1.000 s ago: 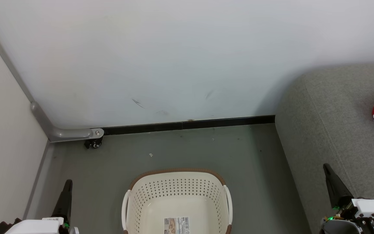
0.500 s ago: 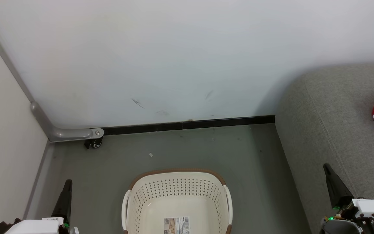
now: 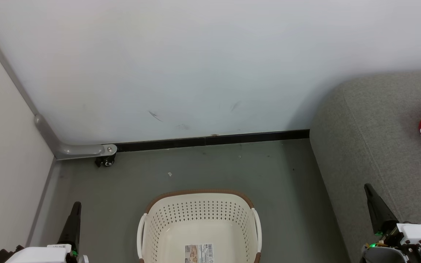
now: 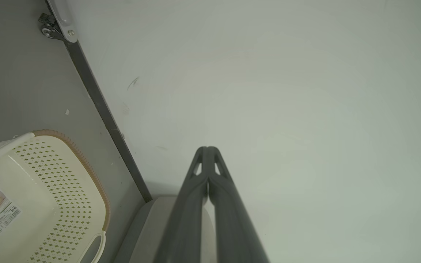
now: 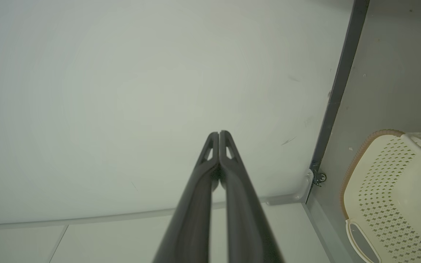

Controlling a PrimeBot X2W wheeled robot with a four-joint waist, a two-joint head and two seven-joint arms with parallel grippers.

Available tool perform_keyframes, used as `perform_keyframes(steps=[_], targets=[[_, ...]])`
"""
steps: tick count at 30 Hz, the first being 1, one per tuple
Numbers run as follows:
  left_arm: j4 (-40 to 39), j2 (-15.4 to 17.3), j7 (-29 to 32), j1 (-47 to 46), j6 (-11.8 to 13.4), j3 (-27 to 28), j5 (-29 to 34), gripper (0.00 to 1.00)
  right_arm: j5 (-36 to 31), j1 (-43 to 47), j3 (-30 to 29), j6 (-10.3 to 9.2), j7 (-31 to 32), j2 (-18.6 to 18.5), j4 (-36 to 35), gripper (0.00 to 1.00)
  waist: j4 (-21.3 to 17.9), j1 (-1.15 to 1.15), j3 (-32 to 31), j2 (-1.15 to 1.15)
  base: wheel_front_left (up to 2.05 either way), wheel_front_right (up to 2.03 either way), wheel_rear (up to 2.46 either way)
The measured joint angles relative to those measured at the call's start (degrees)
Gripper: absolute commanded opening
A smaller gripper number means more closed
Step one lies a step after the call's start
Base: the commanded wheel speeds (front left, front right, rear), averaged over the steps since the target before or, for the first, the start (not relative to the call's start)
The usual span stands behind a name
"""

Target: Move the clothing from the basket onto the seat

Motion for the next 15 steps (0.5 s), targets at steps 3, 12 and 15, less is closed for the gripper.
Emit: perform_keyframes(steps=[3,12,15], targets=[[0.00,0.00,0.00,0.00,0.00,0.01,0.00,0.00,0.00,0.00,-0.05,0.00,0.00,0.01,0.01,0.00,0.00,0.00,0.00,0.00,0.00,0.00,0.00],[0.00,-0.01,0.42,0.00,0.00,0.03,0.00,0.00,0.00,-0.01,-0.13,0.00,0.01,0.05,0.02,0.00,0.00,0.00,0.00,0.00,0.00,0.00,0.00],[0.00,-0.01,0.42,0.00,0.00,0.03,0.00,0.00,0.00,-0.01,-0.18,0.00,0.01,0.07,0.02,0.00,0.00,0.00,0.00,0.00,0.00,0.00,0.00]])
